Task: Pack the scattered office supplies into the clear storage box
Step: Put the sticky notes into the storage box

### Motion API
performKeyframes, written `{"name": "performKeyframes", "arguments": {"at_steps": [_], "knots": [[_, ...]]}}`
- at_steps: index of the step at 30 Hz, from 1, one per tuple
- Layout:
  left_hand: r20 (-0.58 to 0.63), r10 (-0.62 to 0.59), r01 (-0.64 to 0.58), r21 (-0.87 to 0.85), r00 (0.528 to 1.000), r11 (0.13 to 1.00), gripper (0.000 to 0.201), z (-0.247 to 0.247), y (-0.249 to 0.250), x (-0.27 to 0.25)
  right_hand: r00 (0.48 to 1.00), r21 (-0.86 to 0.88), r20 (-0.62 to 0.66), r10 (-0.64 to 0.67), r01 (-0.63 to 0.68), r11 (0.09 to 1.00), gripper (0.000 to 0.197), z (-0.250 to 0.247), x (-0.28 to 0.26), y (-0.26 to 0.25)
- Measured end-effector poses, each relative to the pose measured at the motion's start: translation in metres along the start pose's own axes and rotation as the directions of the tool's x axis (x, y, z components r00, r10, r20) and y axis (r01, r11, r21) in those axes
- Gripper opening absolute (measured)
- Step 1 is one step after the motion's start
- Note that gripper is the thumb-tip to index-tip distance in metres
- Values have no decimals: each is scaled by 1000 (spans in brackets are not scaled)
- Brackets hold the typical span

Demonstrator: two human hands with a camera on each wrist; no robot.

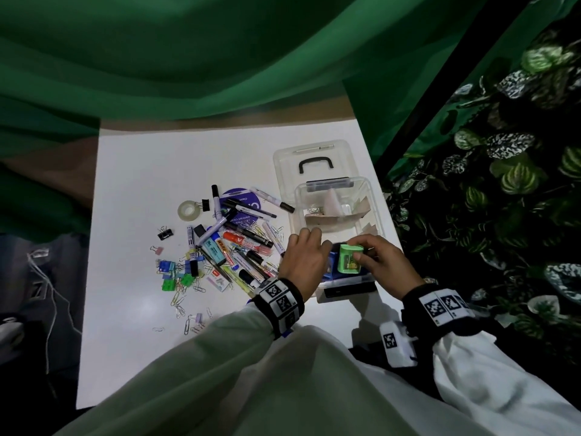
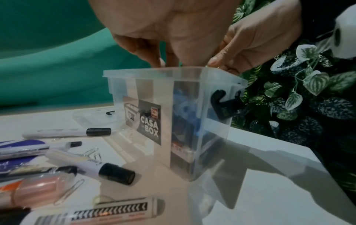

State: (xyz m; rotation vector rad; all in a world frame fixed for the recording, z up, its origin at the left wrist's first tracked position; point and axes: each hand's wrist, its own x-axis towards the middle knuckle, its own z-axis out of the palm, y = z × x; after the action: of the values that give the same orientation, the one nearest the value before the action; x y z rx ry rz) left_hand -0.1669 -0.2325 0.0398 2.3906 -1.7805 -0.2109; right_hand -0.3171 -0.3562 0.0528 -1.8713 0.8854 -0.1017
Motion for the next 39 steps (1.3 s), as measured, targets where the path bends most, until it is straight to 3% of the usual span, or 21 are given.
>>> {"name": "performKeyframes", "arguments": {"at_steps": [3, 7, 9, 11, 13, 15, 17, 19, 23, 24, 25, 26, 30, 32, 33, 34, 37, 39], "knots": [[8, 2, -2, 33, 1000, 999, 12, 2, -3, -4, 999, 36, 24, 41, -42, 998, 20, 9, 1, -4], [-37, -43, 39, -103, 998, 994, 22, 3, -11, -14, 993, 24, 4, 117, -117, 993, 24, 19, 3, -12], [-50, -50, 38, -218, 998, 975, 16, 2, -16, -20, 994, -124, -27, 107, -109, 986, 31, 25, 5, -15], [-70, -71, 47, -304, 995, 952, 14, 0, -25, -25, 996, -373, -2, 85, -80, 924, 38, 33, 6, -18], [-62, -179, 141, -396, 982, 907, 16, 1, -43, -31, 996, -546, 22, 92, -65, 835, 42, 35, 5, -23], [-36, -327, 271, -481, 944, 834, 15, 4, -74, -41, 997, -599, -7, 71, -61, 799, 40, 30, 4, -34], [-46, -467, 386, -495, 883, 779, 12, 7, -116, -58, 998, -593, -60, -27, -14, 805, 33, 27, 3, -54], [-47, -610, 535, -432, 791, 727, 11, 12, -161, -82, 992, -533, -40, -119, 80, 843, 27, 42, 6, -81], [50, -848, 825, -264, 528, 499, 28, 26, -231, -136, 956, -445, 228, -186, 273, 853, 14, 121, 23, -125], [98, -875, 867, -229, 473, 443, 33, 29, -241, -147, 937, -435, 296, -185, 305, 847, 12, 145, 29, -130], [143, -882, 885, -210, 449, 417, 37, 33, -247, -155, 918, -431, 356, -175, 327, 841, 11, 170, 36, -132], [190, -869, 884, -207, 457, 420, 42, 37, -250, -161, 899, -442, 407, -161, 348, 827, 13, 194, 43, -132], [244, -760, 795, -276, 602, 541, 45, 47, -251, -168, 867, -576, 496, -46, 368, 730, 36, 267, 60, -125], [242, -758, 787, -321, 606, 527, 45, 45, -252, -166, 881, -627, 473, -14, 348, 697, 48, 287, 61, -117], [221, -751, 769, -352, 622, 533, 44, 42, -253, -166, 890, -651, 455, -14, 344, 677, 51, 293, 60, -113], [172, -726, 725, -382, 665, 573, 42, 36, -255, -167, 898, -673, 439, -26, 348, 653, 52, 297, 60, -110], [-33, -586, 537, -364, 810, 762, 26, 26, -268, -170, 911, -699, 409, -47, 347, 625, 53, 304, 60, -102], [-22, -612, 571, -334, 791, 750, 20, 19, -285, -161, 916, -716, 399, -42, 340, 610, 55, 309, 60, -101]]}}
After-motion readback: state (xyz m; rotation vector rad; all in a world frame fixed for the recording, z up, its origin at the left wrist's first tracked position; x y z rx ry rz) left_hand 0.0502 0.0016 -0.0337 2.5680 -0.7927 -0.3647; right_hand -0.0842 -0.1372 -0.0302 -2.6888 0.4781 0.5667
